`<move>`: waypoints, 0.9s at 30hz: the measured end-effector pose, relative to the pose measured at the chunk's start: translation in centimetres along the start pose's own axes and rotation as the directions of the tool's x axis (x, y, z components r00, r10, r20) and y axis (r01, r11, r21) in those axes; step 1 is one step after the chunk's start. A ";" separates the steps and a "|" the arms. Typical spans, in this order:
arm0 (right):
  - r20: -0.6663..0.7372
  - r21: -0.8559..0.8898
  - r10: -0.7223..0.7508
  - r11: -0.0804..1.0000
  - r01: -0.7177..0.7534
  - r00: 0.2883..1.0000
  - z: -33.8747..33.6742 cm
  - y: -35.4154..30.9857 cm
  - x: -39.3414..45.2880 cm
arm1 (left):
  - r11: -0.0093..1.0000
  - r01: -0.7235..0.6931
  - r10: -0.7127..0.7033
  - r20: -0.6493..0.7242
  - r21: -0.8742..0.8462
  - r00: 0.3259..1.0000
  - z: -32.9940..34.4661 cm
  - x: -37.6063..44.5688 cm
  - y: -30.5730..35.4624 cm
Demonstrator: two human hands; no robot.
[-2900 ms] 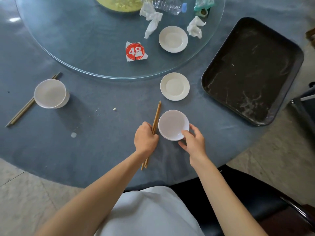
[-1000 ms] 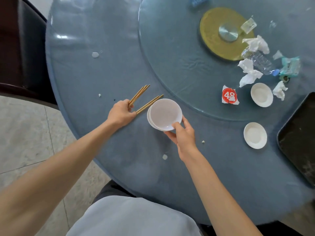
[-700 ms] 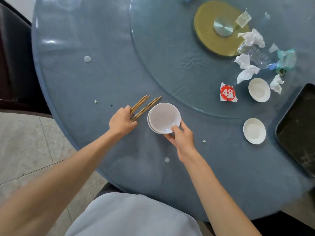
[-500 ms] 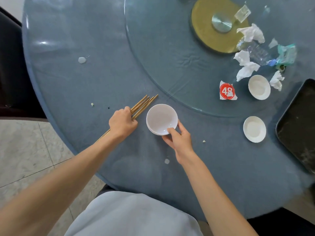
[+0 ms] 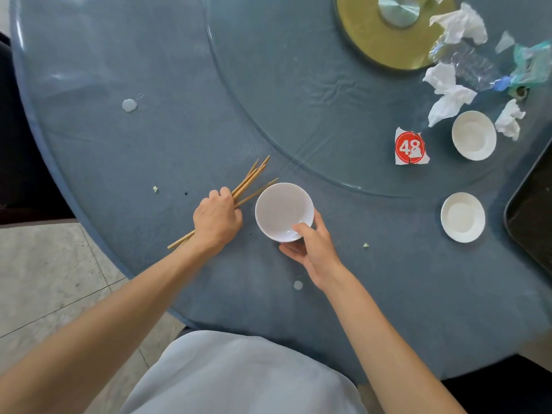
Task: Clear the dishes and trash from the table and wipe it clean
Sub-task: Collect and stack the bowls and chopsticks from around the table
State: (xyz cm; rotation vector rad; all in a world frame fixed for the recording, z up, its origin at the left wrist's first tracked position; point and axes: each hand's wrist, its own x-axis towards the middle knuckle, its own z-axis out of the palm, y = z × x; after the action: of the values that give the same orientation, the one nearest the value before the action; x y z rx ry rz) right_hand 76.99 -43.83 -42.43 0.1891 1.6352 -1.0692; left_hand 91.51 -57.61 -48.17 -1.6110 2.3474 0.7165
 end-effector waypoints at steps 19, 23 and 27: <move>-0.046 0.246 -0.083 0.965 0.092 0.995 -2.1 1.9 -3.8 | 0.632 0.172 0.106 0.304 -0.756 0.947 -3.0 -2.8 -0.3; -0.096 0.309 -0.109 0.942 0.134 0.989 -3.9 3.3 -5.8 | 0.656 0.154 0.098 0.286 -0.739 0.953 -2.6 -4.6 0.7; -0.178 0.432 -0.103 0.886 0.172 0.979 -6.2 5.7 -8.0 | 0.645 0.176 0.104 0.313 -0.744 0.944 -1.8 -6.1 2.5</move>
State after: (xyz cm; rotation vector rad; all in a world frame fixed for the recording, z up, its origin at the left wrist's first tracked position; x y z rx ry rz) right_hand 79.14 -32.99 -38.94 0.4710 1.5290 -1.5678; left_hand 91.69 -52.79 -43.32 -1.5896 1.8194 2.0112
